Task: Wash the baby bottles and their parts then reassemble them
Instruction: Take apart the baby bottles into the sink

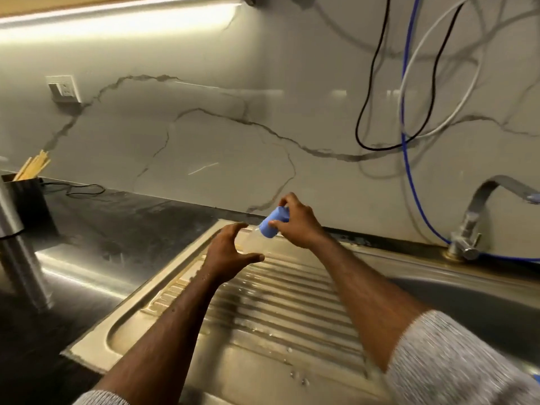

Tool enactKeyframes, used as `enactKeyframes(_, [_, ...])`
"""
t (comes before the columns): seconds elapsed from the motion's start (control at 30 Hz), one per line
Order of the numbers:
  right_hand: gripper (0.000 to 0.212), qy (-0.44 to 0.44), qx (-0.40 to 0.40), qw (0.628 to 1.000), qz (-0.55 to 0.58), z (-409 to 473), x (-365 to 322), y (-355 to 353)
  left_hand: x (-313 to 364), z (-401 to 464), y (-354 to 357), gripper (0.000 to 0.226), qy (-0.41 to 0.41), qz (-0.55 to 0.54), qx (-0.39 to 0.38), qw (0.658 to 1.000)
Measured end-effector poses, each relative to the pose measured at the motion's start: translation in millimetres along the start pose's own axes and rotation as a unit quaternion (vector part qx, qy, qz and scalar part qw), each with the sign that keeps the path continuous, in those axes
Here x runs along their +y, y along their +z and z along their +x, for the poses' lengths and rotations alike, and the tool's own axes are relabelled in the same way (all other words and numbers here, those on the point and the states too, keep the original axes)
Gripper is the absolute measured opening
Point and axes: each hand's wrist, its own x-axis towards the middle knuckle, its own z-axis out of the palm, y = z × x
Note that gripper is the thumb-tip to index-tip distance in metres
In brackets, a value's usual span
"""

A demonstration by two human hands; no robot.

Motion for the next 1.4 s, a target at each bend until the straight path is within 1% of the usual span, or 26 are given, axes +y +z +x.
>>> enactKeyframes(0.03, [0.039, 0.005, 0.028, 0.999, 0.022, -14.6, 11.5, -13.4, 9.5, -3.4, 8.2, 0.084, 0.012, -0.005, -0.001, 1.000])
enactKeyframes(0.1, [0.039, 0.024, 0.074, 0.993, 0.092, -44.7, 34.2, -40.8, 29.7, -10.7, 27.0, 0.076, 0.034, -0.034, -0.023, 0.999])
enactKeyframes(0.2, [0.031, 0.070, 0.101, 0.961, 0.246, -96.5, 69.8, -90.7, 70.3, -27.2, 66.6, 0.064, 0.064, -0.086, -0.083, 0.991])
enactKeyframes(0.23, [0.029, 0.081, 0.106, 0.951, 0.277, -112.4, 80.3, -106.5, 83.6, -32.9, 80.7, 0.061, 0.079, -0.094, -0.098, 0.988])
enactKeyframes(0.3, [0.024, 0.096, 0.123, 0.940, 0.302, -147.2, 104.1, -142.9, 116.2, -47.1, 115.4, 0.057, 0.119, -0.102, -0.129, 0.979])
enactKeyframes(0.4, [0.022, 0.121, 0.147, 0.931, 0.312, -195.2, 136.2, -191.5, 164.8, -70.6, 164.4, 0.052, 0.177, -0.113, -0.180, 0.961])
enactKeyframes(0.47, [0.024, 0.138, 0.164, 0.927, 0.308, -225.3, 160.4, -216.6, 193.7, -86.1, 195.6, 0.048, 0.207, -0.114, -0.228, 0.945])
enactKeyframes(0.57, [0.022, 0.182, 0.168, 0.915, 0.317, -264.3, 197.3, -241.6, 223.8, -99.7, 236.1, 0.042, 0.222, -0.107, -0.298, 0.922])
enactKeyframes(0.6, [0.021, 0.197, 0.159, 0.912, 0.323, -275.4, 208.5, -248.2, 230.6, -102.2, 247.5, 0.044, 0.223, -0.103, -0.319, 0.915])
enactKeyframes(0.7, [0.023, 0.221, 0.106, 0.920, 0.306, -290.6, 233.1, -264.1, 240.9, -106.9, 273.5, 0.072, 0.231, -0.066, -0.384, 0.891])
enactKeyframes(0.77, [0.018, 0.220, 0.069, 0.931, 0.284, -291.3, 242.2, -269.9, 239.1, -109.2, 287.6, 0.077, 0.232, -0.053, -0.414, 0.878])
enactKeyframes(0.87, [0.008, 0.215, 0.026, 0.941, 0.261, -288.5, 249.6, -270.2, 232.1, -111.2, 301.3, 0.074, 0.238, -0.026, -0.439, 0.866])
enactKeyframes(0.9, [0.008, 0.215, 0.015, 0.943, 0.253, -287.9, 250.2, -269.1, 230.0, -110.2, 302.6, 0.074, 0.239, -0.020, -0.444, 0.863])
enactKeyframes(1.0, [0.017, 0.221, -0.005, 0.944, 0.245, -288.4, 253.2, -267.9, 226.0, -103.6, 300.9, 0.070, 0.242, -0.024, -0.460, 0.854])
enactKeyframes(1.13, [0.026, 0.207, -0.031, 0.939, 0.271, -290.0, 254.4, -268.8, 224.4, -96.2, 297.2, 0.068, 0.226, -0.047, -0.503, 0.833])
enactKeyframes(1.23, [0.034, 0.181, -0.052, 0.937, 0.295, -290.0, 253.0, -269.2, 223.7, -95.7, 294.2, 0.070, 0.217, -0.058, -0.507, 0.832])
enactKeyframes(1.3, [0.040, 0.169, -0.045, 0.938, 0.299, -290.9, 254.2, -273.3, 220.1, -94.7, 291.8, 0.069, 0.209, -0.060, -0.510, 0.832])
enactKeyframes(1.33, [0.042, 0.172, -0.025, 0.937, 0.302, -292.0, 255.6, -276.8, 217.6, -94.4, 289.8, 0.066, 0.202, -0.049, -0.513, 0.833])
enactKeyframes(1.4, [0.040, 0.186, 0.047, 0.931, 0.312, -294.6, 257.8, -282.8, 210.1, -94.2, 286.8, 0.055, 0.191, -0.024, -0.503, 0.843])
